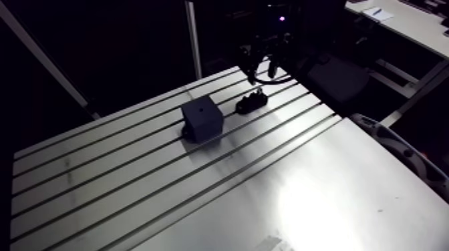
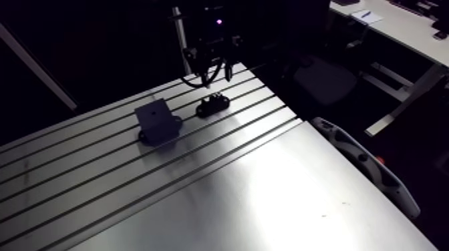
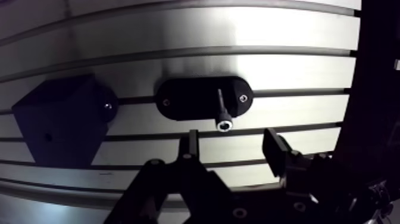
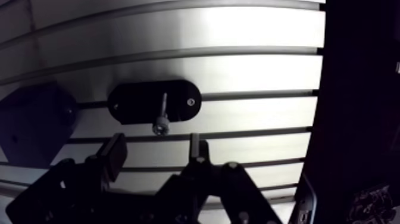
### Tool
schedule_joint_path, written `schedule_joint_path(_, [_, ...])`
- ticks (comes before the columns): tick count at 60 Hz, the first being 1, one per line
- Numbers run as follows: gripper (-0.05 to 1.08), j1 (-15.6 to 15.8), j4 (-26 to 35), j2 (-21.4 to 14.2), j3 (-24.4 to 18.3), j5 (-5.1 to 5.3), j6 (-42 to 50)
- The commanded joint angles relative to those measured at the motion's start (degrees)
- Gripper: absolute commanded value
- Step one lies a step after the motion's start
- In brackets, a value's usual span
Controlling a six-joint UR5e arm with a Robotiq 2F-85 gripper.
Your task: Pick up the M10 bolt and insert it into the hole until fully seated.
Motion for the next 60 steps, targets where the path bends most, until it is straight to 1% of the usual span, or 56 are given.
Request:
schedule_joint_path(1, [0.37,0.0,0.0,0.2,0.4,-0.18,0.0])
schedule_joint_path(5, [0.4,0.0,0.0,0.2,0.4,-0.26,0.0])
schedule_joint_path(12, [0.41,0.0,0.0,0.2,0.5,-0.27,0.1])
schedule_joint_path(19, [0.42,0.1,-0.2,0.9,0.4,-0.51,0.1])
schedule_joint_path(27, [0.44,0.1,-1.7,1.0,0.5,-0.62,0.0])
schedule_joint_path(31, [0.44,0.1,-2.0,1.0,0.6,-0.87,0.0])
schedule_joint_path(60, [0.47,0.2,-2.4,1.1,1.3,-0.88,0.1])
